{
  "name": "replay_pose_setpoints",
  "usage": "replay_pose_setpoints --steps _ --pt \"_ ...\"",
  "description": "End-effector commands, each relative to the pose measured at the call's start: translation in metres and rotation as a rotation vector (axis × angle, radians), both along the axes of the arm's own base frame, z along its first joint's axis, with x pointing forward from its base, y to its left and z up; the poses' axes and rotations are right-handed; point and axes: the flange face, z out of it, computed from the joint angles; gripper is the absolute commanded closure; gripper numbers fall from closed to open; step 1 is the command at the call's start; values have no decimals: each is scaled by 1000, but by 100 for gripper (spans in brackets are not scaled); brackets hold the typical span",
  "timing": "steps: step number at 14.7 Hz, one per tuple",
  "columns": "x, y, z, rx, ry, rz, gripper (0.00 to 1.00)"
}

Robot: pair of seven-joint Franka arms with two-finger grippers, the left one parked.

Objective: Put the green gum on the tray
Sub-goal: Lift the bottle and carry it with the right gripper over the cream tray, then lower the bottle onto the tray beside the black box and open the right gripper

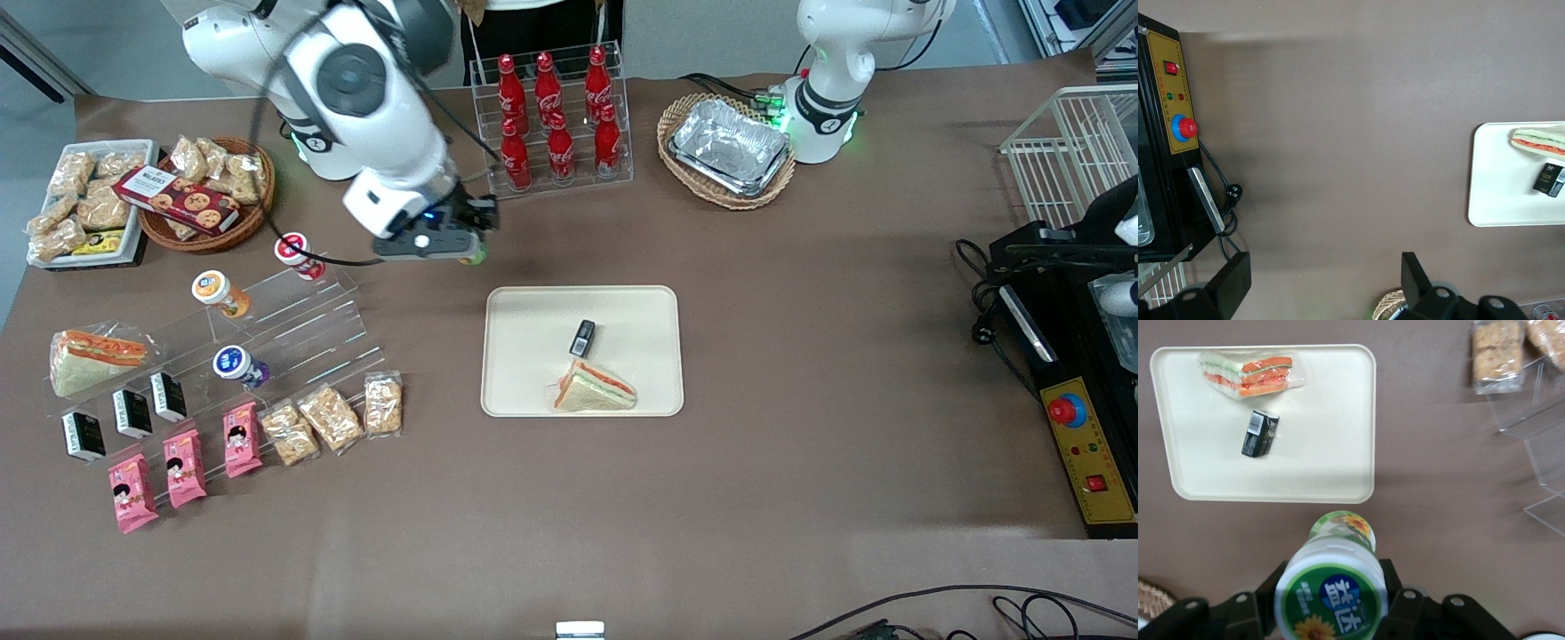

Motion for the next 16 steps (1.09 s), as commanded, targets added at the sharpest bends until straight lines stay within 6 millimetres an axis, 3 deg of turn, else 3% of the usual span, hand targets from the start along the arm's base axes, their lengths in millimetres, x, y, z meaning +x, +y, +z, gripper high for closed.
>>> replay_pose_setpoints --steps 1,6,8,12,16 --pt "2 39 -50 -54 -25 -31 56" --pt "-5 78 -133 -98 -61 -30 56" --pt "-5 83 -170 -103 -87 -22 56" --pt "-14 87 -214 -85 -115 -15 56" --pt "-18 85 -235 -41 -141 -4 56"
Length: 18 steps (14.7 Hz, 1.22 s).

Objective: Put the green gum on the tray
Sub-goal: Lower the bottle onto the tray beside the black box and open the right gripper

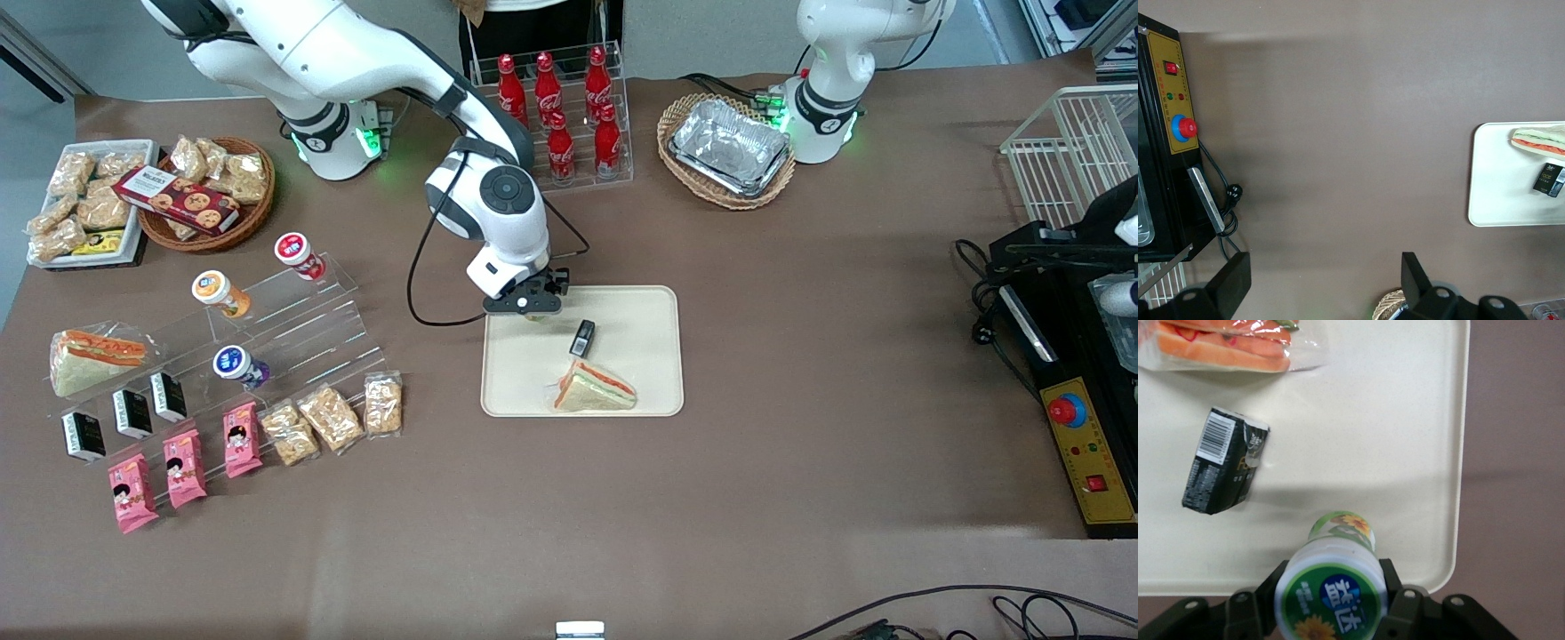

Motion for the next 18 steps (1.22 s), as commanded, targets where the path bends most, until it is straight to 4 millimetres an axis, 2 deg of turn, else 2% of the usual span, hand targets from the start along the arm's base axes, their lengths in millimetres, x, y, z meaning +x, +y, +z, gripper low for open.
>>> replay_pose_setpoints --steps 1,6,18 --pt "-3 0 -12 31 -33 -7 56" --pt "-9 8 -25 46 -39 -12 55" --pt "-13 14 -37 62 -34 -3 50"
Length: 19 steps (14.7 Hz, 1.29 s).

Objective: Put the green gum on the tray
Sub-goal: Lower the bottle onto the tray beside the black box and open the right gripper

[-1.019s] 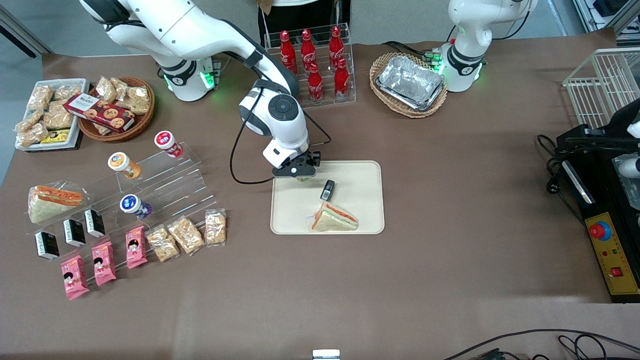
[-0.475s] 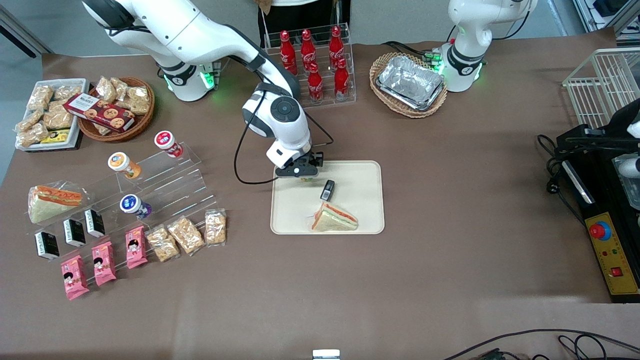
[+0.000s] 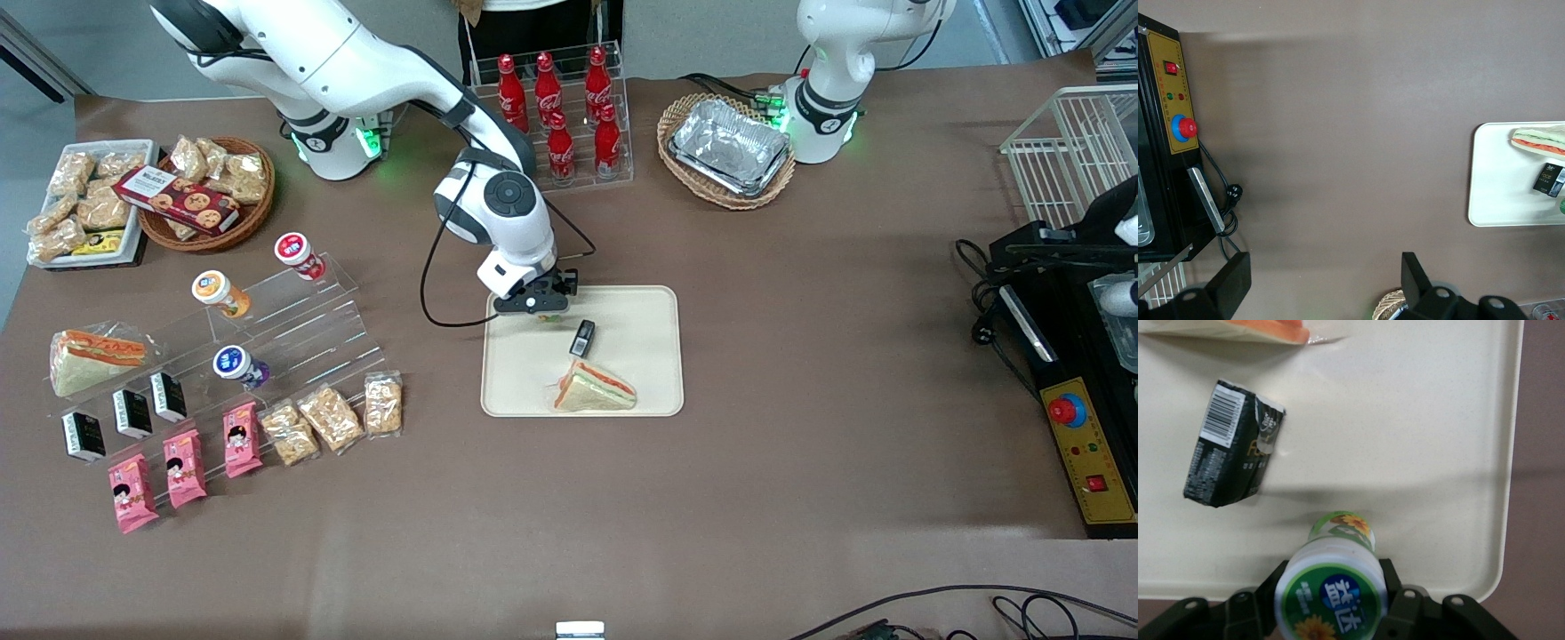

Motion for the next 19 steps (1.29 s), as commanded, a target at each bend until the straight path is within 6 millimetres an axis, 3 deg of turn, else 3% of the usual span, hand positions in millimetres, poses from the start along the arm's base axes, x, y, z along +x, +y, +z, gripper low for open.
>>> replay_pose_setpoints --steps 1,2,4,7,9,11,13,17,19 --pt "1 3 -6 8 -24 -4 46" --pt "2 3 -5 9 -24 -7 26" --pt "3 2 -5 9 -24 -10 2" --pt "6 1 -2 10 -27 -14 1" --pt "12 -2 10 15 -43 -18 1" --pt "23 -12 36 7 -70 -26 1" --pt "42 -36 69 -16 -94 -40 1" --pt "62 -73 128 -67 -117 -4 1" --pt "74 -101 160 -57 -108 9 1"
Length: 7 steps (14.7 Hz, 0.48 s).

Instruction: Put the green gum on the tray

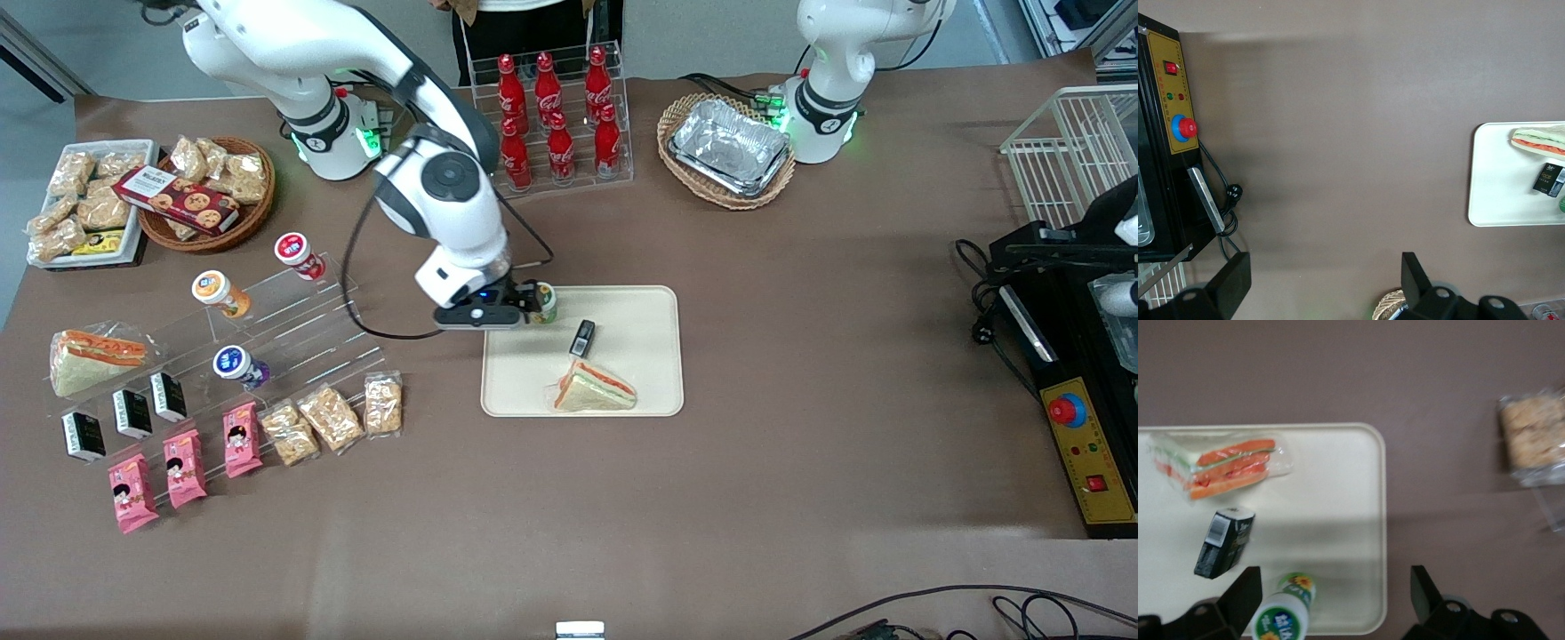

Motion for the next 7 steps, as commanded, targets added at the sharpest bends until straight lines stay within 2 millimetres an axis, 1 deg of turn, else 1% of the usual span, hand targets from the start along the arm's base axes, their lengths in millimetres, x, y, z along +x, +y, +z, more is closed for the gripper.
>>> replay_pose_setpoints --steps 1,3,4,5,7 --pt "14 -48 60 14 22 40 1" --pt "24 -84 96 21 60 85 0" --pt "27 -104 109 1 75 83 0" --pt "28 -120 121 -9 86 82 0" --pt "33 -154 149 18 114 85 0"
